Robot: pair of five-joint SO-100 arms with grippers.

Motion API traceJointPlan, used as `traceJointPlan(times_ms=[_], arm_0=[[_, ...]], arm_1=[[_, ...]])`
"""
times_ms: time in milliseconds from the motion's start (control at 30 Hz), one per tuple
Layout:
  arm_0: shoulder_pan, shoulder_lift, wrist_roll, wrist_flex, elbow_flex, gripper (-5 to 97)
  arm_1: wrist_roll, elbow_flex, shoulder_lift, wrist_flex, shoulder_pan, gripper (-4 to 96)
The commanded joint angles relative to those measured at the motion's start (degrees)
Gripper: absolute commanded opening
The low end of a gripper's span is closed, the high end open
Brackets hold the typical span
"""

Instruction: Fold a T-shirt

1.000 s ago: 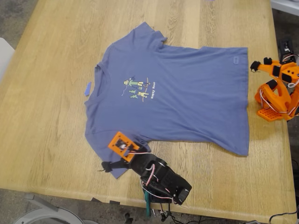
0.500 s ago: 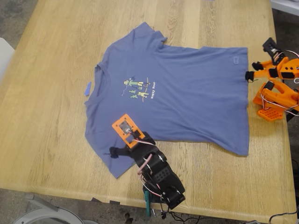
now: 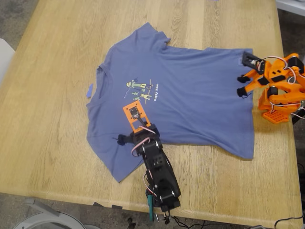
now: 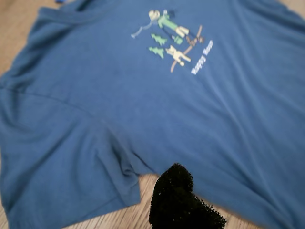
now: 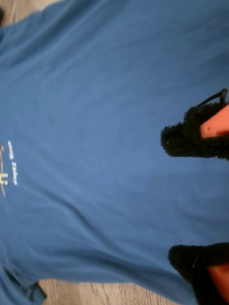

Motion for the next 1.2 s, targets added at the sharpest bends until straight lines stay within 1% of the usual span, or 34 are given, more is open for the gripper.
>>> traceJointPlan(times_ms=[0,200,400,667,800,900,1167], arm_0=[[0.44,-2.29,1.85,-3.34,-0.62,55],[1.41,-10.37,1.76,-14.85,-1.23,61],[1.93,-16.52,1.14,-23.29,-1.41,66],[0.62,-25.14,1.41,-35.95,-1.32,66],[-0.7,-29.44,1.23,-41.57,-1.14,68],[-1.93,-32.34,1.14,-44.56,-1.14,69],[-4.13,-38.23,1.58,-51.33,-1.23,72]], arm_1=[[0.7,0.0,-2.81,-5.71,-2.11,27.5],[1.32,2.46,-9.4,-19.25,-4.22,27.7],[2.11,2.99,-16.26,-28.83,-5.62,27.1],[3.78,4.22,-24.17,-40.87,-4.39,26.9],[5.27,3.96,-30.76,-52.03,-4.31,25.6],[5.89,3.08,-36.47,-58.1,-5.45,24.1],[5.98,-0.35,-47.64,-65.74,-10.63,23.8]])
